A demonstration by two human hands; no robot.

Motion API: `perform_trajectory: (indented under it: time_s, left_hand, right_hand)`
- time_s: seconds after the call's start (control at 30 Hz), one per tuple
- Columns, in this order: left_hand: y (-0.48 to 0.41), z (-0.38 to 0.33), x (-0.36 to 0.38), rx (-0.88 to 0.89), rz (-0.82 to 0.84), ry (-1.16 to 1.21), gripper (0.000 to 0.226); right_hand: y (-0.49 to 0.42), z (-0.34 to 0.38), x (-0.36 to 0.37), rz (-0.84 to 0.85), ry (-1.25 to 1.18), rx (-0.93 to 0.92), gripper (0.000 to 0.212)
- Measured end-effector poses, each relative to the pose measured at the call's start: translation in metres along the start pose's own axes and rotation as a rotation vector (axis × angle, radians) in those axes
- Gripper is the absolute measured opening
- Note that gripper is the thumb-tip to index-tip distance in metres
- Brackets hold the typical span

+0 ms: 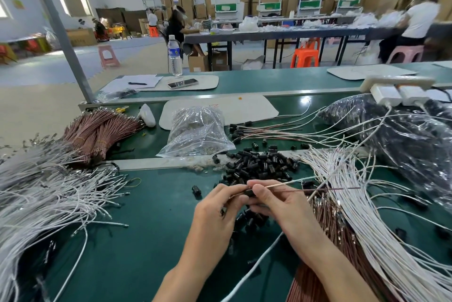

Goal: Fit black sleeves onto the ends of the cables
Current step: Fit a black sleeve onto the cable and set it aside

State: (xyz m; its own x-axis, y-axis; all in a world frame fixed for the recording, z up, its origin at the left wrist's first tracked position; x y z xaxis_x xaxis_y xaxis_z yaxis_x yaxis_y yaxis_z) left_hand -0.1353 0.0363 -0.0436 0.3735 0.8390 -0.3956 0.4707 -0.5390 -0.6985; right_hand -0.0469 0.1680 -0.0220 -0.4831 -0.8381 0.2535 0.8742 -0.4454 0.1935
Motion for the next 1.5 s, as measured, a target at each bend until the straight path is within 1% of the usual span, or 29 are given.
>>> perform_trajectory:
  time_s: [0.1, 0.2, 0.33, 0.43, 0.57, 0.73, 0.83, 1.0, 1.17, 1.27, 1.5]
  left_hand:
    - [0.001, 0.001, -0.002, -0.057, -0.031, 0.001, 0.013]
    - [0.000, 0.002, -0.002, -0.057, -0.018, -0.009, 0.009]
    - [0.000, 0.003, 0.000, -0.098, -0.009, 0.040, 0.009]
    - [0.001, 0.004, 0.000, -0.108, 0.007, 0.050, 0.015]
    - [0.001, 0.003, -0.001, -0.143, -0.017, 0.083, 0.010]
    - [0.001, 0.004, -0.001, -0.190, -0.041, 0.087, 0.005]
    - [0.001, 0.004, -0.001, -0.191, -0.030, 0.096, 0.009]
    - [0.001, 0.002, -0.001, -0.186, 0.018, 0.144, 0.012]
    - [0.001, -0.001, -0.001, -0.203, -0.002, 0.163, 0.010]
    - [0.001, 0.001, -0.002, -0.208, -0.005, 0.126, 0.012]
    - [0.001, 0.000, -0.003, -0.201, -0.020, 0.110, 0.012]
  right_hand:
    - [-0.001, 0.002, -0.004, -0.076, -0.031, -0.018, 0.016]
    - [-0.002, 0.002, -0.007, -0.083, -0.049, -0.026, 0.017]
    - [-0.003, -0.001, -0.006, -0.031, -0.046, -0.003, 0.021]
    - [-0.004, -0.005, -0.003, 0.013, -0.032, 0.020, 0.023]
    - [-0.005, -0.004, -0.005, -0.019, -0.060, -0.001, 0.023]
    - [-0.007, -0.004, -0.007, -0.047, -0.109, -0.009, 0.029]
    - [-0.007, -0.005, -0.007, -0.041, -0.114, -0.002, 0.031]
    - [-0.006, -0.007, -0.004, 0.024, -0.077, 0.044, 0.023]
    - [-0.006, -0.006, -0.005, -0.012, -0.102, 0.041, 0.024]
    - [-0.007, -0.004, -0.007, -0.048, -0.127, 0.040, 0.024]
    - [-0.006, -0.006, -0.007, -0.016, -0.116, 0.061, 0.027]
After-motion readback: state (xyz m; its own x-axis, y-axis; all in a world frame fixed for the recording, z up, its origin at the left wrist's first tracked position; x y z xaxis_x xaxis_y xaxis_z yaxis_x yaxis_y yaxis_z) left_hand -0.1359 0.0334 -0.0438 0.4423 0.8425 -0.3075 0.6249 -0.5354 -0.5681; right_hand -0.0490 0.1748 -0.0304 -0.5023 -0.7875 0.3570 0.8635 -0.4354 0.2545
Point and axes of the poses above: each hand's wrist, its own y-axis away from the middle knuckle, its own x-axis out of the palm, z = x × y, the point moved 1 cm from there along -y, towards the middle knuckle, and after that the axes turned 14 degrees about x, right-handed, at the moved point
